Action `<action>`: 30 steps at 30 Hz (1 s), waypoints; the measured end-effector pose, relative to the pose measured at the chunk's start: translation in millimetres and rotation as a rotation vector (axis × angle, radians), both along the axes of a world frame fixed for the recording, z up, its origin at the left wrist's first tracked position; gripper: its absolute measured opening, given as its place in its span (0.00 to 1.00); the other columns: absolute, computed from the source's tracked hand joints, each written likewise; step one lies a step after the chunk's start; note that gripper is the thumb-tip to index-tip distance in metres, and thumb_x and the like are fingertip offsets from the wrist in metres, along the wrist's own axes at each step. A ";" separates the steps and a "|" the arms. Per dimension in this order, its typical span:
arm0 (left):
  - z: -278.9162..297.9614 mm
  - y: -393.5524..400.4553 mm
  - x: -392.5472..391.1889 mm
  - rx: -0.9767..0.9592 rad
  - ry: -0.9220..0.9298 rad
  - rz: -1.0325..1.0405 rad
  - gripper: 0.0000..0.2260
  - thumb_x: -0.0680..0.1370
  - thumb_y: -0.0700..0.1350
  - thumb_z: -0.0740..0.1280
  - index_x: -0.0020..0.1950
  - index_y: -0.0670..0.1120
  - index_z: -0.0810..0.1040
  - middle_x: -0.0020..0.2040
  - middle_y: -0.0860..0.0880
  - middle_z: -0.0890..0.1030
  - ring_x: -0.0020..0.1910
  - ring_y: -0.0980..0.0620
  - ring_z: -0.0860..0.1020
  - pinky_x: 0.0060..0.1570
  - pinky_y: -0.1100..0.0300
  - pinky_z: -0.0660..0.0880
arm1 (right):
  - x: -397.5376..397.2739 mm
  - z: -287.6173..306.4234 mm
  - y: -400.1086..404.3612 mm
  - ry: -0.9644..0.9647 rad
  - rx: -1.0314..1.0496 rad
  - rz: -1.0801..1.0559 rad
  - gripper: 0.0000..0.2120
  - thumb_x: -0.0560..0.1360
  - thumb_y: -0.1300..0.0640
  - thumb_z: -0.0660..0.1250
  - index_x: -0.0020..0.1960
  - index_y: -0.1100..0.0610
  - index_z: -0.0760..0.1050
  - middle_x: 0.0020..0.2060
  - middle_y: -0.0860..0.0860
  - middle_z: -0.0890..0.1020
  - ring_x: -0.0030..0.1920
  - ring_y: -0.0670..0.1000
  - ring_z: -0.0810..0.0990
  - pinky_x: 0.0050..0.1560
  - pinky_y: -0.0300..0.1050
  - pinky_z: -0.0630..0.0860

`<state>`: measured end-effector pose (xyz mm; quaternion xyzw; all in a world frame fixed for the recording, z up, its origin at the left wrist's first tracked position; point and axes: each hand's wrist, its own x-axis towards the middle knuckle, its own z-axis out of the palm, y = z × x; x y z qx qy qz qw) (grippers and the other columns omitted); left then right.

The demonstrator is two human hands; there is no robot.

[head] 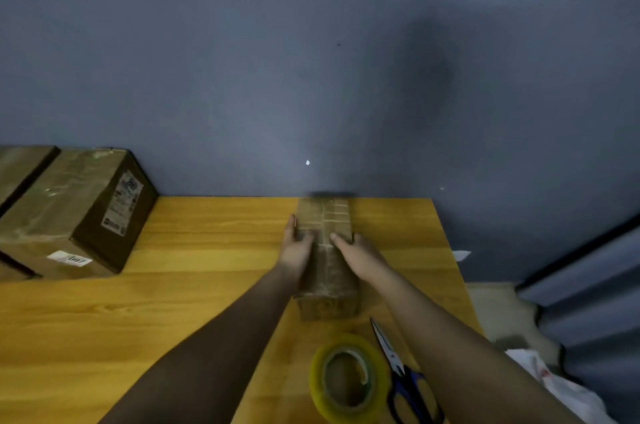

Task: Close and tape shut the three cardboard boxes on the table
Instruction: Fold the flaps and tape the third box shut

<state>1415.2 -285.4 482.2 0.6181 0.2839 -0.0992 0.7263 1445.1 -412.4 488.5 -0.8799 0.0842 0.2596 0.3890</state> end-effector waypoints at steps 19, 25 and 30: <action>-23.3 -4.1 1.2 0.301 -0.086 -0.081 0.26 0.78 0.56 0.64 0.73 0.50 0.64 0.63 0.47 0.77 0.58 0.46 0.77 0.56 0.54 0.74 | -2.9 -20.2 10.2 -0.059 0.072 -0.207 0.31 0.74 0.30 0.55 0.60 0.54 0.75 0.52 0.51 0.81 0.50 0.55 0.79 0.55 0.50 0.75; -9.6 -8.1 -5.0 1.048 -0.134 -0.214 0.31 0.81 0.55 0.56 0.78 0.45 0.47 0.77 0.43 0.57 0.74 0.44 0.60 0.71 0.49 0.61 | 1.0 -6.7 15.6 -0.656 -0.396 0.115 0.28 0.82 0.44 0.51 0.78 0.51 0.51 0.78 0.50 0.56 0.77 0.52 0.54 0.72 0.52 0.61; 2.3 -26.6 -14.3 1.468 -0.177 -0.779 0.36 0.79 0.64 0.44 0.77 0.43 0.37 0.78 0.41 0.40 0.77 0.43 0.38 0.73 0.47 0.36 | 43.4 2.9 27.5 -0.407 -0.248 0.493 0.30 0.81 0.39 0.46 0.79 0.50 0.48 0.78 0.44 0.45 0.77 0.44 0.39 0.76 0.47 0.39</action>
